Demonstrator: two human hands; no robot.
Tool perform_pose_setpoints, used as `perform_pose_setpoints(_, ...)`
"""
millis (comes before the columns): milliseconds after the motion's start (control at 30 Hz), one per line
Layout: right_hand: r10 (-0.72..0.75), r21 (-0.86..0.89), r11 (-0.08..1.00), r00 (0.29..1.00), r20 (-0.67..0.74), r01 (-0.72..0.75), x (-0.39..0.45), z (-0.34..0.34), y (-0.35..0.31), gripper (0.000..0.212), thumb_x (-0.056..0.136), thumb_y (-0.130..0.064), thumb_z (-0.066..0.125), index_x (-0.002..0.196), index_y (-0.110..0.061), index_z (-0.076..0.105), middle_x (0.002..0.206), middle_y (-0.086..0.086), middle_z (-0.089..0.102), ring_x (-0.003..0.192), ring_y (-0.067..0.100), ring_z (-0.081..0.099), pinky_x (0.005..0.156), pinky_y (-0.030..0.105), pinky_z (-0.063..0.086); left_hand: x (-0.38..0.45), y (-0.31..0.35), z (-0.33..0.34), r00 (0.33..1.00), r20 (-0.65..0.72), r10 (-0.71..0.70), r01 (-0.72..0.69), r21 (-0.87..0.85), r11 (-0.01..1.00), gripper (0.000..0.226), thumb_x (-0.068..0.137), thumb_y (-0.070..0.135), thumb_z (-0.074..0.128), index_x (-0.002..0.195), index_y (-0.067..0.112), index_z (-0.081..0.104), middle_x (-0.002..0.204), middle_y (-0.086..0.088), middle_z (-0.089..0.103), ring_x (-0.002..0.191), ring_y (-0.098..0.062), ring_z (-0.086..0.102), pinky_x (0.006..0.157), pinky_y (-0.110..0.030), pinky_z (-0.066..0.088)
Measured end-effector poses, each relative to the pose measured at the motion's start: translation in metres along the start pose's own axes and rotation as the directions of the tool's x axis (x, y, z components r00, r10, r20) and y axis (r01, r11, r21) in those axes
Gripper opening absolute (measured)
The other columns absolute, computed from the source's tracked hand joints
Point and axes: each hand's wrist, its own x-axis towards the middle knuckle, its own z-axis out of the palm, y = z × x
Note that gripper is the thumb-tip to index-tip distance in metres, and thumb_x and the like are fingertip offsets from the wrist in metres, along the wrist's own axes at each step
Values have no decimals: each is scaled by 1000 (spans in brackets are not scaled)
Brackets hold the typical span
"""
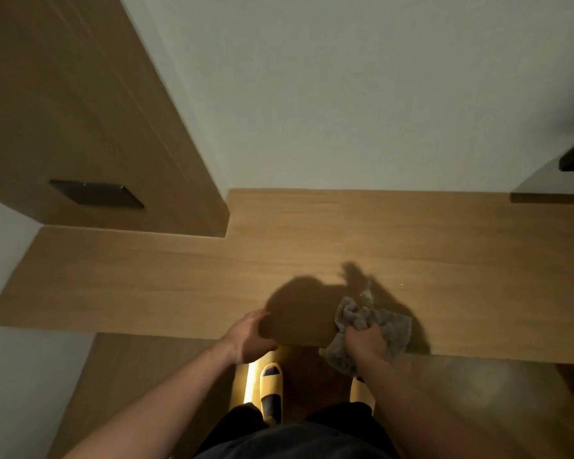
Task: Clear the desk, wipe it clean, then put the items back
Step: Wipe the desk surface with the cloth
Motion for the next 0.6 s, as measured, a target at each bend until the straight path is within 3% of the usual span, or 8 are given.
perform_pose_setpoints(67,-16,32,999,1000,16,15,-7,18,-14,64,100,-39,57,154,-10,39,147,17,53,128,39,54,98,43,48,-15,-14,-10,999,-46,26,-26,4,1000,95,72,55,68,155,18,42,159,-6,41,143,-22,43,115,-26,36)
perform_pose_setpoints(200,-88,79,993,995,41,85,-23,55,-42,54,99,-41,57,143,-11,49,138,17,58,120,39,59,96,44,52,-33,-68,-28,990,-122,70,-69,15,997,108,57,67,46,153,16,46,160,-8,41,146,-23,40,118,-29,31)
perform_pose_setpoints(333,-177,292,932,972,-153,216,-57,73,-56,24,92,-33,56,110,-17,56,100,15,67,89,35,63,81,46,55,-52,-104,-46,967,-222,122,-129,-15,992,101,61,66,45,148,14,52,157,-7,42,144,-23,41,117,-29,30)
perform_pose_setpoints(433,-408,299,849,900,-150,435,-96,98,-62,12,90,-33,57,93,-21,58,80,8,66,80,32,65,75,48,56,-59,-117,-58,933,-321,160,-189,-60,980,81,69,57,54,141,21,56,151,0,46,139,-18,45,116,-33,37)
perform_pose_setpoints(500,-571,211,804,821,11,556,-112,122,-68,22,86,-47,62,95,-27,63,87,1,69,84,24,67,79,48,58,-61,-117,-60,894,-412,178,-237,-97,967,67,73,45,65,136,22,57,140,4,51,131,-16,50,113,-38,41)
perform_pose_setpoints(567,-644,98,763,739,197,639,-124,142,-76,54,75,-63,68,119,-31,65,112,-5,70,102,17,67,90,46,58,-61,-113,-58,862,-490,127,-229,-153,961,60,81,30,77,135,18,54,133,2,52,125,-18,52,107,-35,43)
perform_pose_setpoints(600,-633,93,769,731,255,633,-126,150,-77,73,70,-67,72,133,-32,60,124,-7,66,111,15,65,93,44,58,-59,-113,-55,854,-512,94,-208,-170,963,61,85,29,79,138,16,52,134,0,51,125,-19,51,105,-34,42)
